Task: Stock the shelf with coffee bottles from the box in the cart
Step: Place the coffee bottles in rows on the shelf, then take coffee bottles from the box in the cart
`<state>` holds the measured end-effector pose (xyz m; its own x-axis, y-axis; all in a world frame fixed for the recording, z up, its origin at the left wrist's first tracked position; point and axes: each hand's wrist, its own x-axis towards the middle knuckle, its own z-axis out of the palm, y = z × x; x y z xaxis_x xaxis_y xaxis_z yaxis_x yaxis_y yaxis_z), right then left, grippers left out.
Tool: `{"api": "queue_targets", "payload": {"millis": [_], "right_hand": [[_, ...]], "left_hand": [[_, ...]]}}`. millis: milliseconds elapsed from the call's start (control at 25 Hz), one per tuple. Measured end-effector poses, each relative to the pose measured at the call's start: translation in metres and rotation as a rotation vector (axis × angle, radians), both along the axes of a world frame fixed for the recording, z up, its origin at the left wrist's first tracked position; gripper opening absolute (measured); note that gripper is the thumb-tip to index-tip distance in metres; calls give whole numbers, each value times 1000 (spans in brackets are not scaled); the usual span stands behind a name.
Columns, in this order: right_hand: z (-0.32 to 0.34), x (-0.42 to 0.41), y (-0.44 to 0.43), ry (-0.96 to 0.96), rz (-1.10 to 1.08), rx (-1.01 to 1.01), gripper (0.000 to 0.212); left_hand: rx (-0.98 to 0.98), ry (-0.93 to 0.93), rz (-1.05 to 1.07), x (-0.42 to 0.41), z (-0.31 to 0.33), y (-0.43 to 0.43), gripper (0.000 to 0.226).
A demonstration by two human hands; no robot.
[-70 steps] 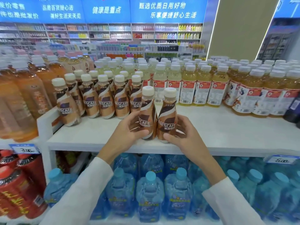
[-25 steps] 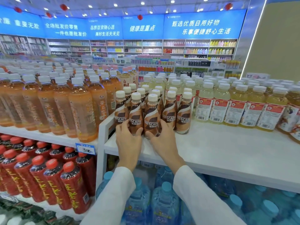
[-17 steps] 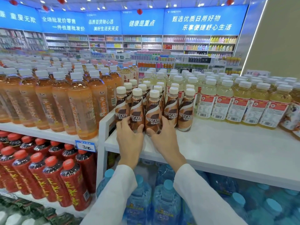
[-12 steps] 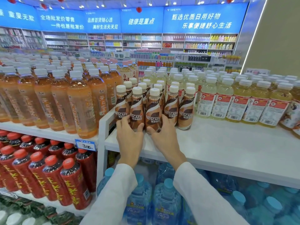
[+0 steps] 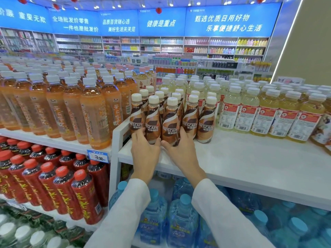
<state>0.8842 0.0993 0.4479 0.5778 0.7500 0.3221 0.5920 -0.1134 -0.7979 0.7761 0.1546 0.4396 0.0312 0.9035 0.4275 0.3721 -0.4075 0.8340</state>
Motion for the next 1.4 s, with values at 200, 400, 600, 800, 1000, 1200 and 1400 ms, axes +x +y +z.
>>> {"api": "queue_targets", "payload": {"millis": [200, 400, 600, 800, 1000, 1200, 1400], "right_hand": [[-9, -16, -50, 17, 71, 89, 59], [-45, -57, -115, 14, 351, 155, 36], [-101, -116, -143, 87, 593, -10, 45], [-154, -193, -151, 126, 811, -253, 48], [-204, -277, -146, 103, 987, -457, 42], [-244, -358, -128, 59, 1074, -623, 39], [-273, -410, -116, 3, 1119, -722, 44]], "left_hand": [[-9, 4, -51, -33, -13, -41, 53], [38, 48, 121, -101, -55, -115, 39], [-82, 62, 327, -191, -104, -192, 40], [-247, 83, 570, -276, -150, -249, 49], [-397, 29, 737, -353, -196, -287, 19], [-671, -71, 866, -426, -255, -307, 41], [-837, -147, 854, -474, -303, -307, 45]]}}
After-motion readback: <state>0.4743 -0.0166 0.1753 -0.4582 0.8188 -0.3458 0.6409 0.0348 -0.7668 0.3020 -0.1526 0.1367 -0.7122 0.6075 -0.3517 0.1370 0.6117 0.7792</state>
